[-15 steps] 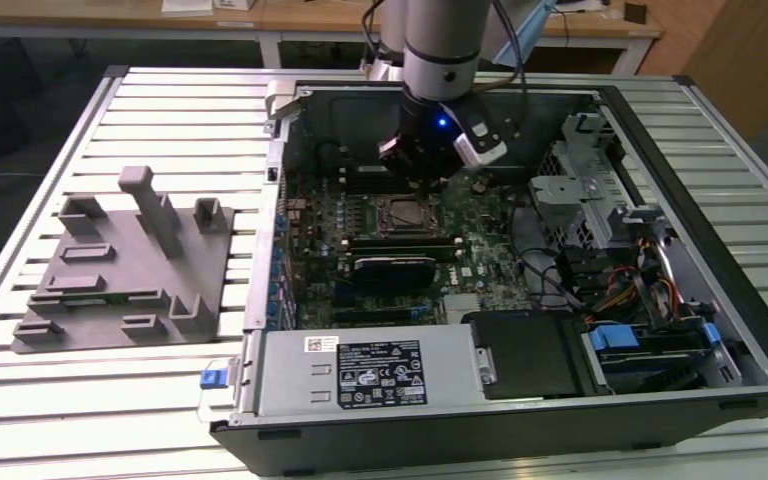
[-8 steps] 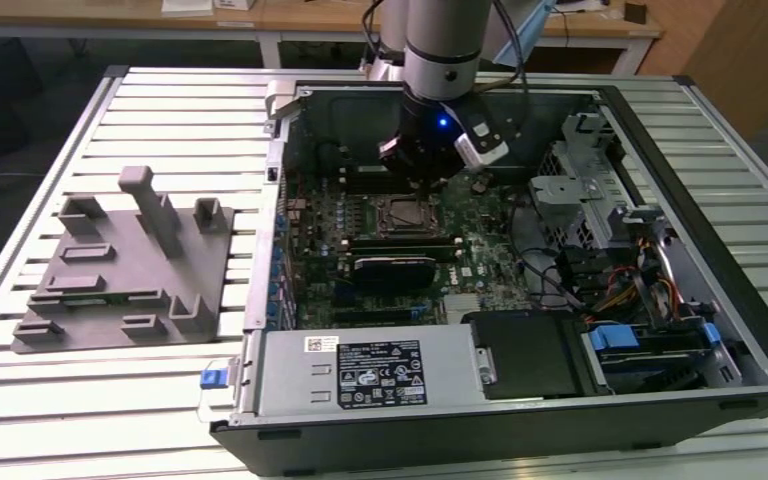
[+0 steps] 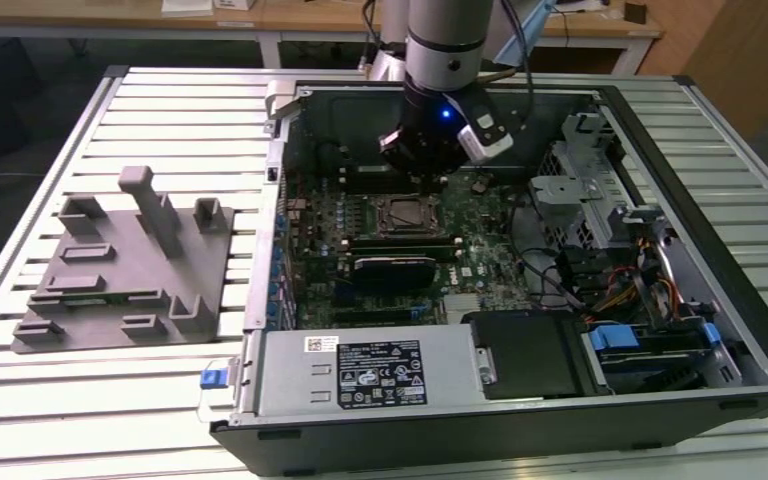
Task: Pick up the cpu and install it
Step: 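Install the second cpu locking lever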
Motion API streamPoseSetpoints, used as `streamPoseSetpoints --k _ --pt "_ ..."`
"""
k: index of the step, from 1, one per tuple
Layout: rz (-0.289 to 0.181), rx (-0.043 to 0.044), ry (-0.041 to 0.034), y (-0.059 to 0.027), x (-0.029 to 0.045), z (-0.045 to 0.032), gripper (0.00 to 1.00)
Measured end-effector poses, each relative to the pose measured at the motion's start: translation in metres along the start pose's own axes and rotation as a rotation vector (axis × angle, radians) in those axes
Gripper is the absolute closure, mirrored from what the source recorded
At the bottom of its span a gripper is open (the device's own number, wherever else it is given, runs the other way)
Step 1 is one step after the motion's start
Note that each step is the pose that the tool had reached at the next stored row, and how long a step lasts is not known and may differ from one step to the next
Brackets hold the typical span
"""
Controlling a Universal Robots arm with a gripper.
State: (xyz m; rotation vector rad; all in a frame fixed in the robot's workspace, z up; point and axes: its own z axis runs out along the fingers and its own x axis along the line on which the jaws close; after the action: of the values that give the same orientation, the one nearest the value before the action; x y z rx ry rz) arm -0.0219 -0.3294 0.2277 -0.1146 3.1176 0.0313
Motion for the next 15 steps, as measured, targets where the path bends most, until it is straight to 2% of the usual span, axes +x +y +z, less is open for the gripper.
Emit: streamPoseSetpoints --k 15 --pt "0.0 0.0001 0.0004 -0.0344 0.0026 -0.0008 0.89"
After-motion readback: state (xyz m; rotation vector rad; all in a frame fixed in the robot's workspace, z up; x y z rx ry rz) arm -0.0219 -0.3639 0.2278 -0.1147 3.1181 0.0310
